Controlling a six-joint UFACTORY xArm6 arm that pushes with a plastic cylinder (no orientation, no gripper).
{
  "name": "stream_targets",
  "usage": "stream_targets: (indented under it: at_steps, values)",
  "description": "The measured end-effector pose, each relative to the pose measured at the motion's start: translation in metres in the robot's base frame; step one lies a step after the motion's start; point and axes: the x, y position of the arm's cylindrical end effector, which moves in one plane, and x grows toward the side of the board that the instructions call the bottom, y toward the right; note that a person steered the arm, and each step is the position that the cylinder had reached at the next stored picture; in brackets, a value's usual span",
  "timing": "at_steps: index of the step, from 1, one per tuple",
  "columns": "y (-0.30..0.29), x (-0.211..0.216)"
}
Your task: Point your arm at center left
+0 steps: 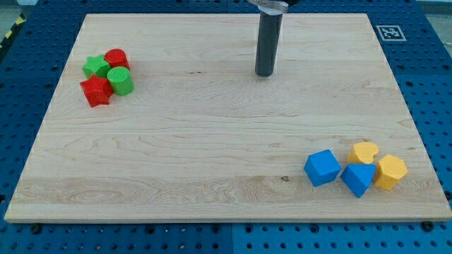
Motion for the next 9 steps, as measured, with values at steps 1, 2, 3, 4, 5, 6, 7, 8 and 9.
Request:
stream_targets:
  at_steps: [1,2,3,4,5,6,7,8,9]
  values:
    - [-0.001,-0.001]
    - [-0.019,-0.005]
    - [-0.052,0.024]
    - [-0.087,0.059]
    - [-0.135,0.092]
    - [-0.203,0.118]
    - [-0.273,0.124]
    - [-0.334,0.095]
    - [-0.356,0.048]
